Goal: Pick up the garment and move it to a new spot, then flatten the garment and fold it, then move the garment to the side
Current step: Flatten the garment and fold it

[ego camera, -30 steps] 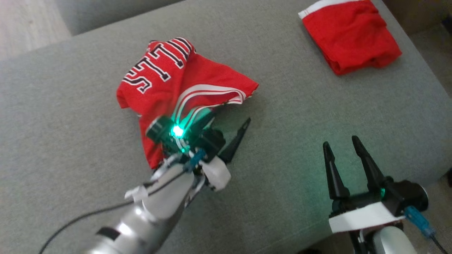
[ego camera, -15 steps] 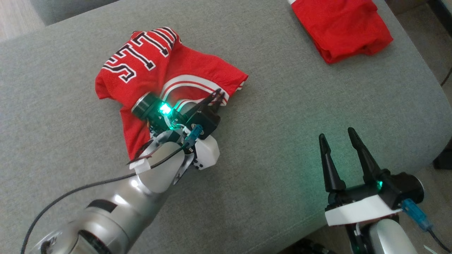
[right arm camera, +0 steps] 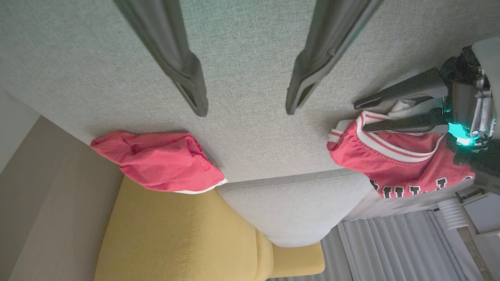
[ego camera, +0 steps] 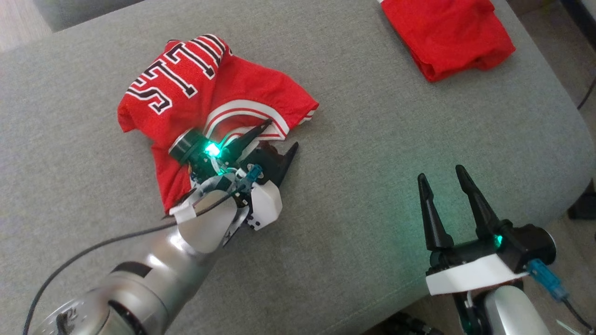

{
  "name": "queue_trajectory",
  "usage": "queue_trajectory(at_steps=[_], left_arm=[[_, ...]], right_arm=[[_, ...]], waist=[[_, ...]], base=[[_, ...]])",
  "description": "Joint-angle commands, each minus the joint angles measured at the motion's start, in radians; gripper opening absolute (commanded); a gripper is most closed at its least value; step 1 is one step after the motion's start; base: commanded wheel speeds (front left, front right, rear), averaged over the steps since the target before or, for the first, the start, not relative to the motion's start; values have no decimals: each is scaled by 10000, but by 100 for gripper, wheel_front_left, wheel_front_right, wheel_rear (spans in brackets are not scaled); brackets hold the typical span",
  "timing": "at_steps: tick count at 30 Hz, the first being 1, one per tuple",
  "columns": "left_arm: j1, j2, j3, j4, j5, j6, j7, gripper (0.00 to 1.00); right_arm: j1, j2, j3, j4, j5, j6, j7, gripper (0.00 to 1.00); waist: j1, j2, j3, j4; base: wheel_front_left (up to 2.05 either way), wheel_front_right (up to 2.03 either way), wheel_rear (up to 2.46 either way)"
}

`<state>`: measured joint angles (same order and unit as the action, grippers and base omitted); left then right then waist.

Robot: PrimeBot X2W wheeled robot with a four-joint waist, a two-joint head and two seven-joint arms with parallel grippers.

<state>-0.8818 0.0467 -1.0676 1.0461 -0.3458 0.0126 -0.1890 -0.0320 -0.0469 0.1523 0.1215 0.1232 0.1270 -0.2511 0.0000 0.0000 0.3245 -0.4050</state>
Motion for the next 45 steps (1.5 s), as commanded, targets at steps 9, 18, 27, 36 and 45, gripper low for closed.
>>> queue_trajectory(at_steps=[9,18,27,36,45], left_arm=[[-701,35,-220,456,-470,110,174,56],[-1000,35,-249,517,-1131,-131,-41,0],[-3265,35,10,-1005,-1450,-528,-670,0],[-5277,332,1427,-2708,-1370,-576,-724,0],[-2106,1503,1918,-3415,-2298,-987,-726,0]], right_arm=[[-286,-39,386,-222,88,37,-107,100],[-218,-44,252,-189,90,37,-107,100],[337,-37,124,-106,155,37,-107,100],[1064,-35,-155,-163,98,37,-107,100],[1412,-34,-559,-409,36,37,-107,100]], waist=[[0,0,97,-196],[0,0,-243,-228],[0,0,-1671,449],[0,0,-2792,1690],[0,0,-2944,3430]], base=[[0,0,0],[0,0,0],[0,0,0],[0,0,0],[0,0,0]])
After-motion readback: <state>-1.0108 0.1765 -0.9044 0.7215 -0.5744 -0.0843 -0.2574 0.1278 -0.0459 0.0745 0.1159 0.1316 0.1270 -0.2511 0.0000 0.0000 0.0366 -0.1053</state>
